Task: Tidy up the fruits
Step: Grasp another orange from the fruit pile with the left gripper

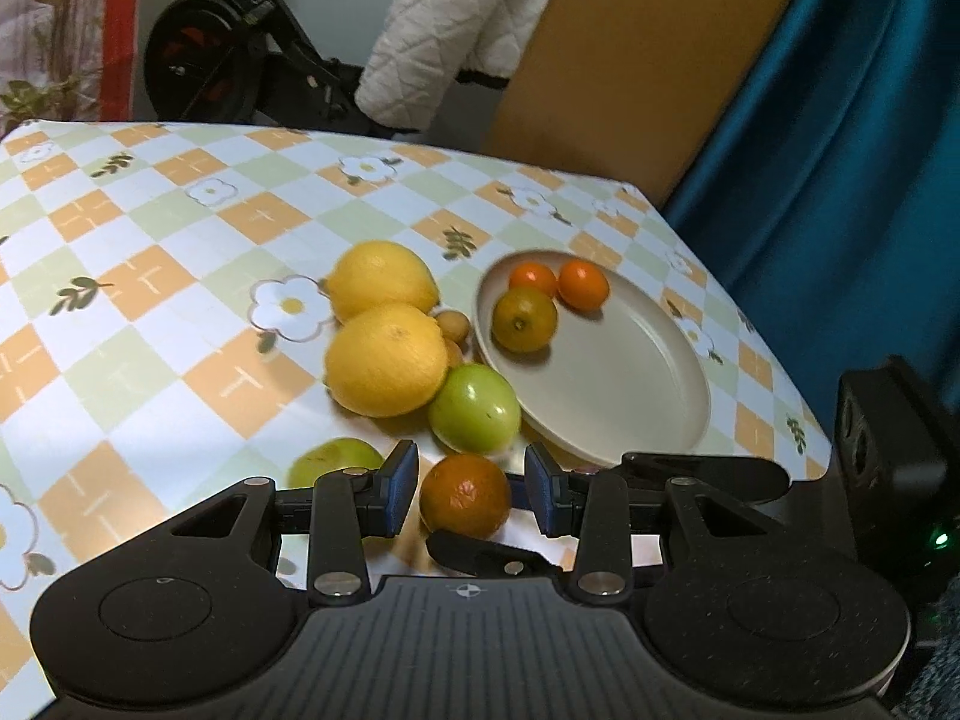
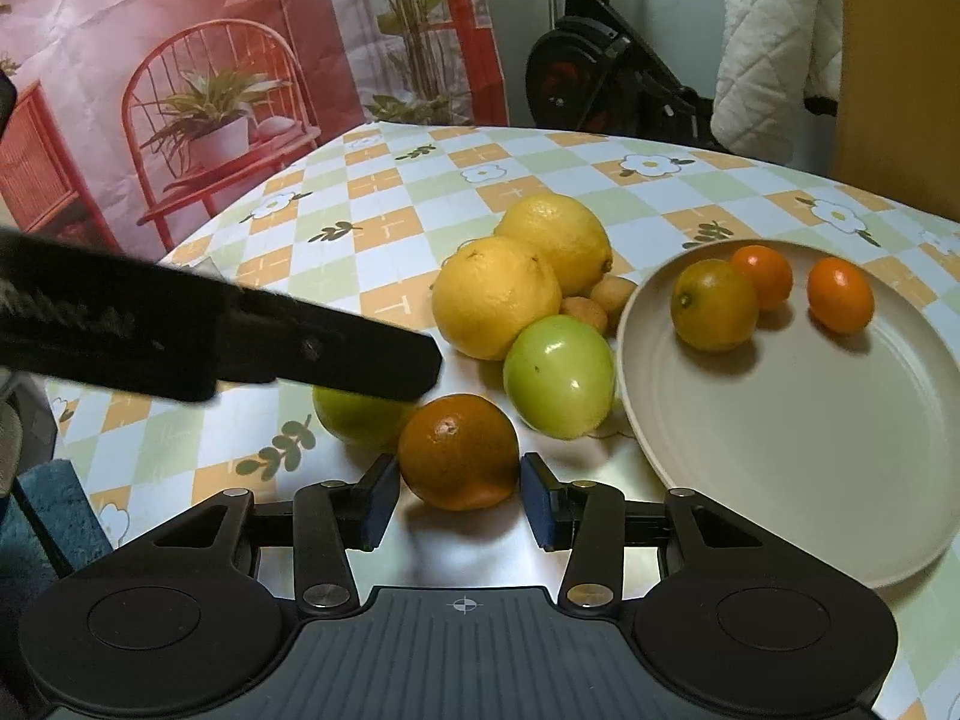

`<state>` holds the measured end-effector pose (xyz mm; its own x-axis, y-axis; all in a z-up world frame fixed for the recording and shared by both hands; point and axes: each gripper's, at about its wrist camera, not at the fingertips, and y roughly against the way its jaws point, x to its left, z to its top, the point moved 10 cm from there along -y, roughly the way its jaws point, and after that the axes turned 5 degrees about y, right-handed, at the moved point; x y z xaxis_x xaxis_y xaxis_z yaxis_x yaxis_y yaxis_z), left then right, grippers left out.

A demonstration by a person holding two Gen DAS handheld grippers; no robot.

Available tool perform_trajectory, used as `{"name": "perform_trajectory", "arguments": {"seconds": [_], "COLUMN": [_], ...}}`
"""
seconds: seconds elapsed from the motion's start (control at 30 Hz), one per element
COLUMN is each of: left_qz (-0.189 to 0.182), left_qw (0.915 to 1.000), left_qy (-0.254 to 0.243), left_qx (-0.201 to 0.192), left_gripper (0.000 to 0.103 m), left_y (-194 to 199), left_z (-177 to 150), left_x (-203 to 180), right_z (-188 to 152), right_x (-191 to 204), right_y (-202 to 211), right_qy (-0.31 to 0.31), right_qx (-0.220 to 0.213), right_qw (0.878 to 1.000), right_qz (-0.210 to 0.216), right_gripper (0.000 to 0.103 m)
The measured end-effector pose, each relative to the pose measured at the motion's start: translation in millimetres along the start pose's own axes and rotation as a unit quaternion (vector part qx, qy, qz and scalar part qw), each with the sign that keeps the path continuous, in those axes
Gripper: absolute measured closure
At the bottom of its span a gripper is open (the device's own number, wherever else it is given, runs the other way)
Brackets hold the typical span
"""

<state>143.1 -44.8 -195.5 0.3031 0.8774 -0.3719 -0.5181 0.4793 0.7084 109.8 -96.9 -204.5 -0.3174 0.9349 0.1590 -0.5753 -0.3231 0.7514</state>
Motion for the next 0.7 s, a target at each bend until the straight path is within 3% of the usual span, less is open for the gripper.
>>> {"name": "perform_trajectory", "arguments": {"seconds": [0.7], "left_qz": [0.016], "left_qw": [0.9988], "left_qy": [-0.013], "left_qx": [0.045], "left_gripper": [0.062], "left_y": [-32], "left_z": [-9], "left_x": [-4], "right_z": [-8], "right_x": [-13], "right_y": [7], "right_qy": [-0.019], "right_qx": [-0.01], "right_qw": [1.0], "right_qz": [-0.002], "right_gripper": [0.063]}}
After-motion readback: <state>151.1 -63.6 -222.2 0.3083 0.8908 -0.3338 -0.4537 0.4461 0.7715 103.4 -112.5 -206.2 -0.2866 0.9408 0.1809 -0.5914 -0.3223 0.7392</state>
